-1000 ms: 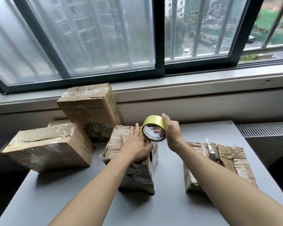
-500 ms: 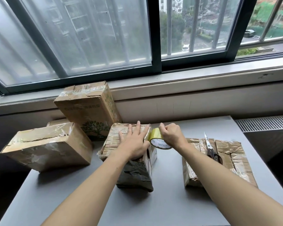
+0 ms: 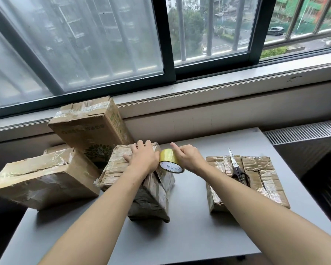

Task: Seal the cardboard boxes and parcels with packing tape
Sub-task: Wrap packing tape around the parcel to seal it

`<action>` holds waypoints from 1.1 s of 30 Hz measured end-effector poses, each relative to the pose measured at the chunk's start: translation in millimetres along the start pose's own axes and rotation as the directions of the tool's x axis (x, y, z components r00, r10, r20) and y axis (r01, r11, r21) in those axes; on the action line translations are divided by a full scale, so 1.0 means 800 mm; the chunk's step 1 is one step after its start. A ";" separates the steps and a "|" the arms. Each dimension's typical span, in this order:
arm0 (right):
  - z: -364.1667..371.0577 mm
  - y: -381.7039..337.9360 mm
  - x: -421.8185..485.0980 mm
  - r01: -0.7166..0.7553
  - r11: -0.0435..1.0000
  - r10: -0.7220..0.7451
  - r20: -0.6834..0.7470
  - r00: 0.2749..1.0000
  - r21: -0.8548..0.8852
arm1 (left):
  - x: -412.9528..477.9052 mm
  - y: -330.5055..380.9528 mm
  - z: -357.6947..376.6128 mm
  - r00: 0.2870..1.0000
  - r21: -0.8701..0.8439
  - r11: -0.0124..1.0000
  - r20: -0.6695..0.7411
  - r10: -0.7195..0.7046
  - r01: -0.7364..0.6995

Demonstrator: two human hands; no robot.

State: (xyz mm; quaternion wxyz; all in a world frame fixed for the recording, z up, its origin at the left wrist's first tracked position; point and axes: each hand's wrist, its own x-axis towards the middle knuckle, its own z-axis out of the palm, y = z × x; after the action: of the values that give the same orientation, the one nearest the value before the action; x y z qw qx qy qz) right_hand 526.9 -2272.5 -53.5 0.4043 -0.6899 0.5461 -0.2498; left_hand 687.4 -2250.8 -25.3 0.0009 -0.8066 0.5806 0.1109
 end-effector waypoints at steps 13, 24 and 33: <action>0.090 -0.092 0.031 0.032 0.832 -0.004 -0.051 0.999 0.554 | 0.036 -0.138 -0.052 1.000 -0.340 0.940 -0.007 -0.006 0.003; 0.141 -0.137 0.043 0.058 0.889 -0.048 -0.035 0.998 0.454 | 0.060 -0.213 -0.015 1.000 -0.547 0.837 0.011 0.028 -0.017; 0.185 -0.136 0.048 0.065 0.963 -0.067 0.000 0.998 0.260 | 0.041 -0.237 0.036 0.994 -0.675 0.737 0.093 0.048 0.028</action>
State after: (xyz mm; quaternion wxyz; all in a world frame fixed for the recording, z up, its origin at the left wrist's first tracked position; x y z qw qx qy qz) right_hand 714.1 -2258.4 -48.0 0.4849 -0.6500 0.4836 -0.3295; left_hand 869.4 -2215.9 -83.5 -0.2620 -0.7419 0.5043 0.3558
